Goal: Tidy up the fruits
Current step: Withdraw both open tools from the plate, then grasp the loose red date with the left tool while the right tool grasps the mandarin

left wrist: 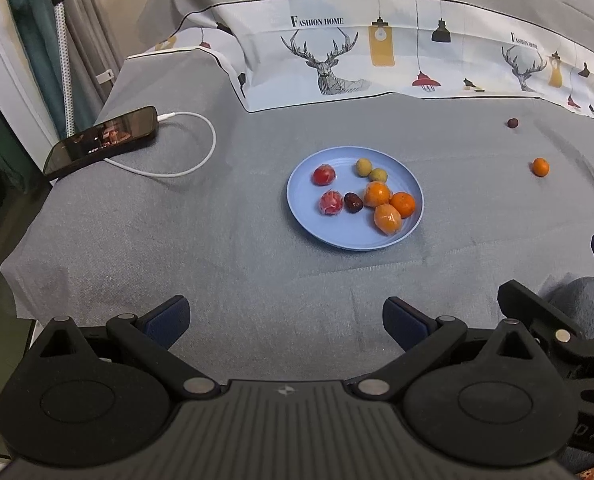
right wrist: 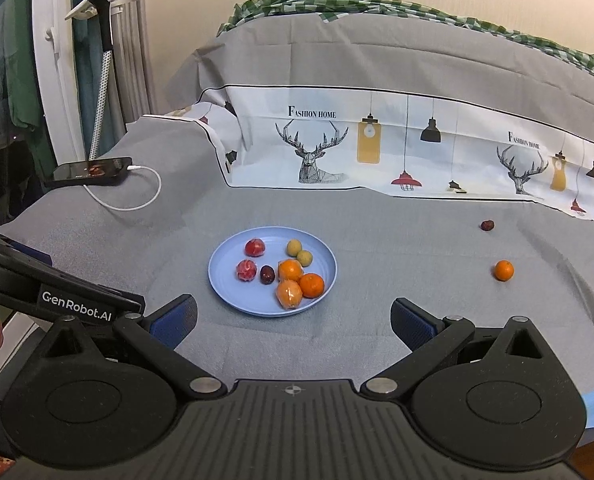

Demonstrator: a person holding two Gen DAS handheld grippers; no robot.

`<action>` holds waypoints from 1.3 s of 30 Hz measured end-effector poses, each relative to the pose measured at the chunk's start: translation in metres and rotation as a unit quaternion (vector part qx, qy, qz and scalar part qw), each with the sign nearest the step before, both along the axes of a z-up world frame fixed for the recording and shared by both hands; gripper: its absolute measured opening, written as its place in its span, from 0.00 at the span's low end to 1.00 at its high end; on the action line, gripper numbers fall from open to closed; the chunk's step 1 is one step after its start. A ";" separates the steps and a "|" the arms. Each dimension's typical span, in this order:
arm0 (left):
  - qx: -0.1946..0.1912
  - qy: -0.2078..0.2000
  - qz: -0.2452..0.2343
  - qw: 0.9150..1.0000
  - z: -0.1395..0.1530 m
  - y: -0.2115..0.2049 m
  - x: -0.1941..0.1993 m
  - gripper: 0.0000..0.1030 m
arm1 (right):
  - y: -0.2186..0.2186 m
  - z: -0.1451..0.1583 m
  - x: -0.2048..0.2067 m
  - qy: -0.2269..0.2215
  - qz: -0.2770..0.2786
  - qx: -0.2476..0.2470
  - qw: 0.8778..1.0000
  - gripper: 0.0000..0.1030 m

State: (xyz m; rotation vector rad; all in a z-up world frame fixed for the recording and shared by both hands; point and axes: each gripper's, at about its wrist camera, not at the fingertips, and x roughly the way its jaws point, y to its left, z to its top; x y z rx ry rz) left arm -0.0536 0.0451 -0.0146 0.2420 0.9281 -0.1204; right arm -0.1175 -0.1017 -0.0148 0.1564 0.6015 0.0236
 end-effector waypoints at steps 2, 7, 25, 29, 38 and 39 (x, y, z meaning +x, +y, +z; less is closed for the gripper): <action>0.000 0.003 0.000 1.000 -0.001 0.000 0.002 1.00 | -0.001 -0.002 0.001 0.003 0.001 0.001 1.000 0.99; 0.009 0.009 -0.002 1.000 -0.005 -0.003 0.008 1.00 | -0.005 -0.006 0.007 0.011 -0.004 0.009 1.000 0.99; 0.028 0.049 -0.006 0.998 -0.020 -0.057 0.070 1.00 | -0.126 -0.070 0.057 0.058 -0.205 0.050 0.976 0.99; 0.025 0.065 -0.019 0.997 -0.029 -0.087 0.095 1.00 | -0.181 -0.100 0.101 0.064 -0.284 0.033 0.956 0.99; 0.034 0.077 -0.047 0.995 -0.054 -0.167 0.168 1.00 | -0.278 -0.210 0.225 0.125 -0.376 0.029 0.917 0.99; 0.037 0.074 -0.050 0.995 -0.058 -0.178 0.178 1.00 | -0.282 -0.218 0.235 0.128 -0.379 0.028 0.916 0.99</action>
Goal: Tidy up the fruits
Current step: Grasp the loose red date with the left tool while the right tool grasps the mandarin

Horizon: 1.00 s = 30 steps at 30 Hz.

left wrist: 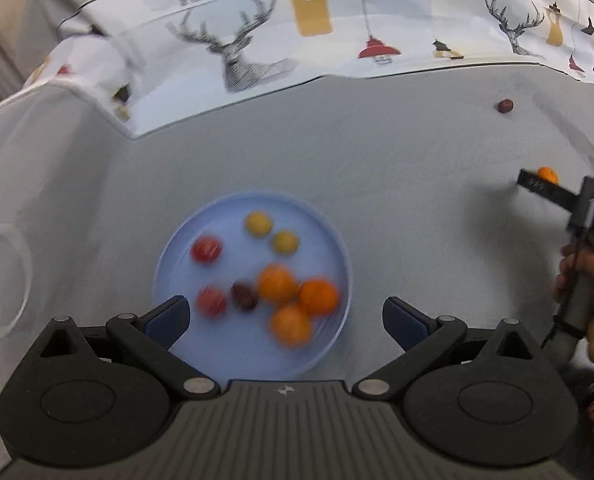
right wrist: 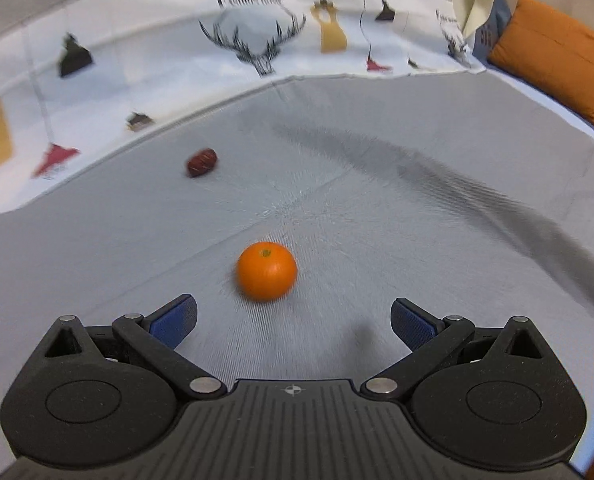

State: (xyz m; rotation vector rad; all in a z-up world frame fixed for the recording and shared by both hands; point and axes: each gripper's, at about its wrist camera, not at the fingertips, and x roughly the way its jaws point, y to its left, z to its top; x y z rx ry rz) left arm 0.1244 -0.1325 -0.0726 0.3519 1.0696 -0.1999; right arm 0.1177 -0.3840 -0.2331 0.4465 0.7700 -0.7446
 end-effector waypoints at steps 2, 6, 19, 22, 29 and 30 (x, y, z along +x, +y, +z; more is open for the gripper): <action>0.001 -0.008 -0.011 1.000 -0.006 -0.020 0.015 1.00 | -0.009 -0.017 0.016 0.002 -0.002 0.000 1.000 0.99; -0.011 -0.043 -0.047 0.998 -0.016 -0.072 0.049 1.00 | -0.007 -0.024 0.011 -0.037 0.011 -0.050 0.998 0.37; -0.090 -0.028 -0.196 0.976 -0.108 -0.311 0.158 1.00 | -0.075 -0.036 -0.048 -0.014 -0.200 -0.067 0.978 0.39; -0.090 -0.022 -0.202 0.975 -0.123 -0.338 0.170 1.00 | -0.074 -0.037 -0.045 -0.016 -0.201 -0.067 0.977 0.40; -0.093 -0.019 -0.238 0.967 -0.131 -0.356 0.172 0.24 | -0.077 -0.037 -0.047 -0.017 -0.204 -0.068 0.976 0.40; -0.087 -0.026 -0.247 0.965 -0.130 -0.354 0.167 0.24 | -0.077 -0.037 -0.047 -0.017 -0.204 -0.068 0.976 0.40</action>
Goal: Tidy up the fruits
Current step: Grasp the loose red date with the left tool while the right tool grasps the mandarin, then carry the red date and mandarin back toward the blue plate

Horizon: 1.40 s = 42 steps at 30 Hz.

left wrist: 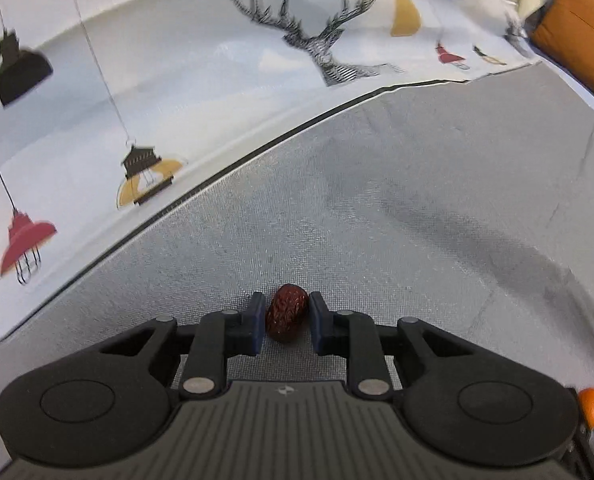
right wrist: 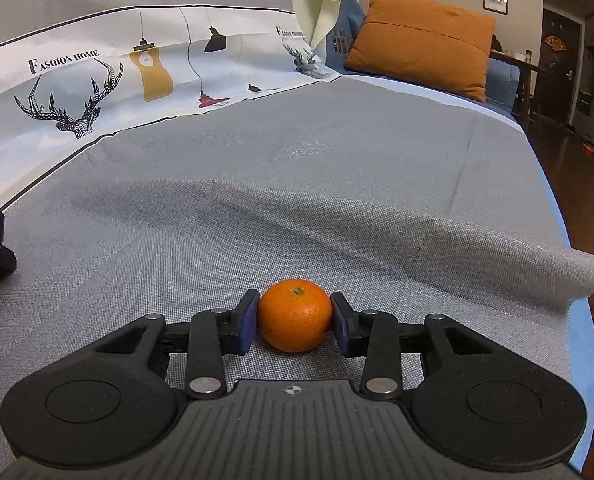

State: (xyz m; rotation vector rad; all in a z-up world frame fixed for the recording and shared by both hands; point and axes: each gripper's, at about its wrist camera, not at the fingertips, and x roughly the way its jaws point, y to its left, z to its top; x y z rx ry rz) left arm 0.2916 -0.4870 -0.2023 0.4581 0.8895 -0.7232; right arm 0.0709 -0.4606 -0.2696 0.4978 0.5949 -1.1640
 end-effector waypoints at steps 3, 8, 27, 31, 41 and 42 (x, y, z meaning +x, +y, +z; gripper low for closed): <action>-0.002 -0.006 0.001 1.000 0.009 0.011 -0.010 0.24 | 0.000 0.000 -0.003 -0.004 -0.002 0.000 1.000 0.38; -0.017 0.000 0.021 1.000 0.051 0.062 -0.045 0.24 | -0.002 0.002 -0.011 -0.023 -0.022 -0.003 0.999 0.36; -0.014 -0.030 0.203 0.979 0.221 0.408 -0.269 0.24 | 0.177 0.212 -0.163 -0.177 0.270 -0.021 0.946 0.36; -0.020 -0.028 0.237 0.971 0.225 0.460 -0.314 0.24 | 0.219 0.230 -0.195 -0.174 0.343 0.036 0.922 0.36; -0.045 -0.038 0.278 0.959 0.224 0.530 -0.387 0.24 | 0.316 0.257 -0.246 -0.136 0.474 0.010 0.870 0.36; -0.049 -0.040 0.281 0.958 0.225 0.534 -0.392 0.24 | 0.321 0.261 -0.249 -0.136 0.479 0.003 0.867 0.36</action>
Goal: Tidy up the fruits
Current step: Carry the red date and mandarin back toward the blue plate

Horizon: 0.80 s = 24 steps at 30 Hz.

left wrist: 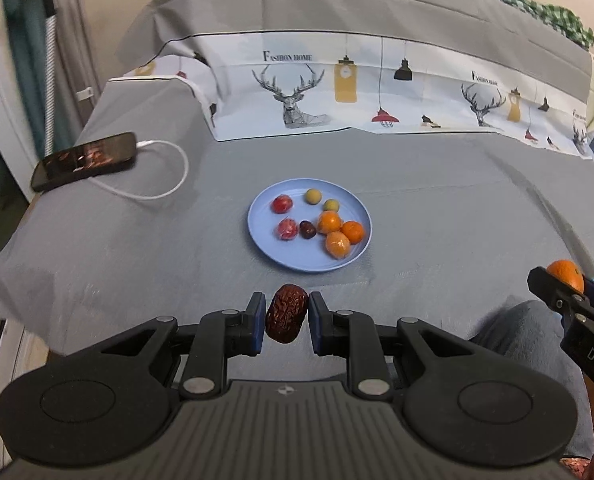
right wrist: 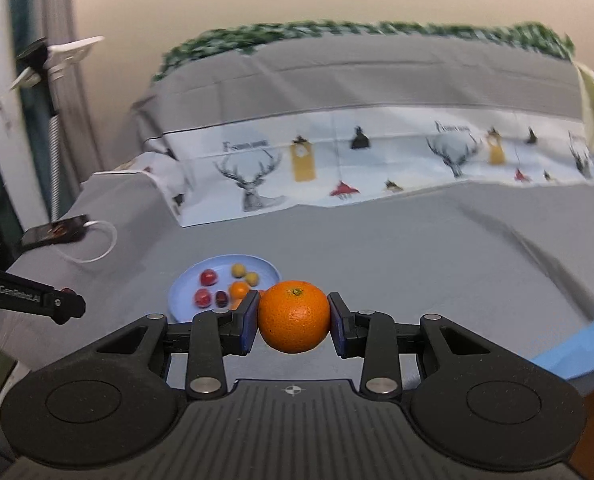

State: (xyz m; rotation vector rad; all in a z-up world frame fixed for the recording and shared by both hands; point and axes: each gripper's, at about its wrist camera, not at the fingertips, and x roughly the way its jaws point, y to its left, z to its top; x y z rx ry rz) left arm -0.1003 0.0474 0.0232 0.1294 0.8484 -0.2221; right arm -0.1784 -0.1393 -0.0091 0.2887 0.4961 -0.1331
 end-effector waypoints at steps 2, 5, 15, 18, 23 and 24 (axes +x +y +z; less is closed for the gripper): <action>-0.004 -0.008 0.003 1.000 0.002 0.006 -0.009 0.24 | 0.007 0.006 -0.007 -0.007 0.007 -0.009 1.000 0.36; -0.009 -0.015 0.007 1.000 0.005 0.012 -0.019 0.24 | 0.014 0.011 -0.014 -0.009 0.012 -0.017 1.000 0.36; -0.006 -0.007 0.012 1.000 0.005 0.015 -0.021 0.24 | 0.030 0.018 -0.014 -0.015 0.035 -0.045 0.998 0.36; -0.003 -0.007 0.013 1.000 0.003 0.016 -0.020 0.24 | 0.031 0.017 -0.012 -0.014 0.035 -0.045 0.998 0.36; 0.002 -0.003 0.014 1.000 0.000 0.013 -0.016 0.24 | 0.026 0.014 -0.010 -0.007 0.038 -0.041 0.998 0.36; 0.003 -0.001 0.013 1.000 -0.001 0.012 -0.014 0.24 | 0.026 0.013 -0.010 -0.006 0.037 -0.041 0.998 0.36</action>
